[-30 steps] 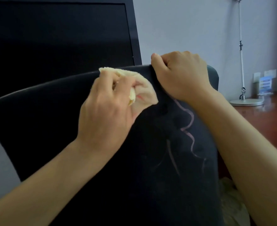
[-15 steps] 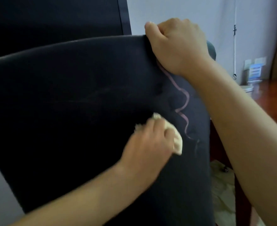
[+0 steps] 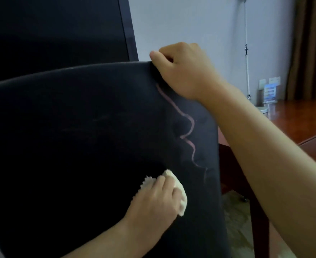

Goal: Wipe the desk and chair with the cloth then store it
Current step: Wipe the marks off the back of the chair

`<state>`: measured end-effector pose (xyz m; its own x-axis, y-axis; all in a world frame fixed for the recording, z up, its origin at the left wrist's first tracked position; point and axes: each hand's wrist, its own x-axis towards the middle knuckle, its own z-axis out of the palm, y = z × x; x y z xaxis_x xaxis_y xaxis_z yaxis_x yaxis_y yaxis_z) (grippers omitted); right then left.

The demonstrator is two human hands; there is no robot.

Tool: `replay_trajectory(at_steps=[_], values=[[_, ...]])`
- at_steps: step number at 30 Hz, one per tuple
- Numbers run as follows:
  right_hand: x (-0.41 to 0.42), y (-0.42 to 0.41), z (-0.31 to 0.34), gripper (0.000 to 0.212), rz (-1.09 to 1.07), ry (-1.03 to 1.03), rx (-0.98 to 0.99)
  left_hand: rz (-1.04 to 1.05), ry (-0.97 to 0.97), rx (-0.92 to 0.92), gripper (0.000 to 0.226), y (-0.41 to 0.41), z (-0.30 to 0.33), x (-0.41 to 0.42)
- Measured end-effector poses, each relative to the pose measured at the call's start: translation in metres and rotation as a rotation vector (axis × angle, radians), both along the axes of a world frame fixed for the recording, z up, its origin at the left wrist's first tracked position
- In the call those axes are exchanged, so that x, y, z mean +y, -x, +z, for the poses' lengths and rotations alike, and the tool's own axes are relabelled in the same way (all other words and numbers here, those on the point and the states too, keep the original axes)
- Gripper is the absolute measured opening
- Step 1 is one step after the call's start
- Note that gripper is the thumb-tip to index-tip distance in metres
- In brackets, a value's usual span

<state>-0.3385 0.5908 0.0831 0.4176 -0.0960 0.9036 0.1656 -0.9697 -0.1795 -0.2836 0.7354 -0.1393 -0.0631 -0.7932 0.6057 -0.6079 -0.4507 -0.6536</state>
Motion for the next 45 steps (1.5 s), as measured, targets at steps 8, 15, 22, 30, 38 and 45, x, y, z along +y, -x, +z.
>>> replay_trajectory(at_steps=[8,15,22,30,38,45], values=[[-0.051,-0.014,-0.029,0.048,0.111,-0.278,-0.162,0.072,0.425,-0.208,0.028,0.016,0.190,-0.033],[-0.069,-0.018,-0.044,0.020,0.294,-0.484,-0.217,0.019,0.169,0.020,0.024,0.007,0.080,-0.044],[-0.071,-0.025,-0.076,0.030,0.605,-0.849,-0.262,0.037,0.379,-0.140,0.025,0.017,0.174,-0.044],[-0.074,-0.025,-0.094,0.026,0.600,-1.019,-0.124,0.122,0.214,-0.132,0.025,0.009,0.107,-0.043],[-0.075,-0.019,-0.131,0.044,0.586,-1.142,0.002,0.052,0.331,-0.170,0.028,0.015,0.171,-0.050],[-0.071,-0.023,-0.140,0.037,0.571,-1.117,-0.104,0.083,0.176,-0.311,0.022,0.003,0.100,-0.064]])
